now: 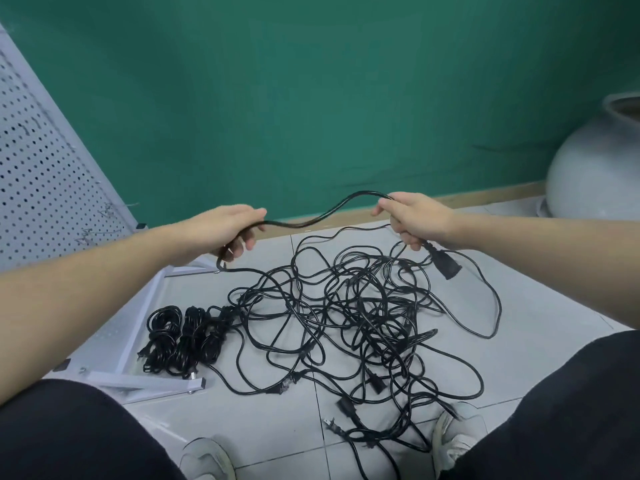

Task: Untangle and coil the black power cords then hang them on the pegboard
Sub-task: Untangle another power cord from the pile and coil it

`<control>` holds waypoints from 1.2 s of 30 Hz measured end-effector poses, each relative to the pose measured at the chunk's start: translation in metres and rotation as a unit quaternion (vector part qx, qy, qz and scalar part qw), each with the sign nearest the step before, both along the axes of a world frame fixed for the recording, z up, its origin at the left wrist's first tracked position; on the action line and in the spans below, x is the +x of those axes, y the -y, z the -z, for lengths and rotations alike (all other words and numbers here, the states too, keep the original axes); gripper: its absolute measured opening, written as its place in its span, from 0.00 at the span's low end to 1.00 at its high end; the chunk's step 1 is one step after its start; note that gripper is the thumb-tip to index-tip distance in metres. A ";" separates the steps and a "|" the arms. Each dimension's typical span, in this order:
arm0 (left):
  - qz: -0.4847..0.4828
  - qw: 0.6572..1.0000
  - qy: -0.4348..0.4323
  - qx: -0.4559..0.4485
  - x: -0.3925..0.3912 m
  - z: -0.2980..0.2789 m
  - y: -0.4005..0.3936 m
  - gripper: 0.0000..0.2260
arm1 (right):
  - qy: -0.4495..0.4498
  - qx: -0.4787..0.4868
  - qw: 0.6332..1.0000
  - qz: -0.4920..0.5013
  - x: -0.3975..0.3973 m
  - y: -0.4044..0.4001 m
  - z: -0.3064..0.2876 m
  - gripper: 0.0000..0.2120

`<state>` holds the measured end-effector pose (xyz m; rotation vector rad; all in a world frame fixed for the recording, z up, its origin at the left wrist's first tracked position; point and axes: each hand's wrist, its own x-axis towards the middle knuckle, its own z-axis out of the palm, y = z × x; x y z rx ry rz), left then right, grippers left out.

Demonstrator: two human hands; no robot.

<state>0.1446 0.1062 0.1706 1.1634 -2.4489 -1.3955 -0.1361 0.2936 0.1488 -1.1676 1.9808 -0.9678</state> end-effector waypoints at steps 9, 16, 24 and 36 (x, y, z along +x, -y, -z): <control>0.099 0.989 -0.066 0.088 -0.040 -0.008 -0.051 0.16 | 0.055 -0.043 0.993 -0.092 0.054 0.013 -0.024 0.11; 0.095 0.990 -0.108 0.005 -0.050 0.002 -0.060 0.17 | 0.058 -0.079 0.990 -0.102 0.061 0.018 -0.036 0.07; 0.055 0.989 -0.134 0.013 -0.051 -0.006 -0.067 0.18 | 0.092 -0.110 0.989 -0.041 0.057 0.025 -0.041 0.14; 0.026 0.993 -0.112 0.040 -0.059 -0.010 -0.084 0.14 | 0.309 -0.209 0.928 0.016 0.076 0.030 -0.049 0.14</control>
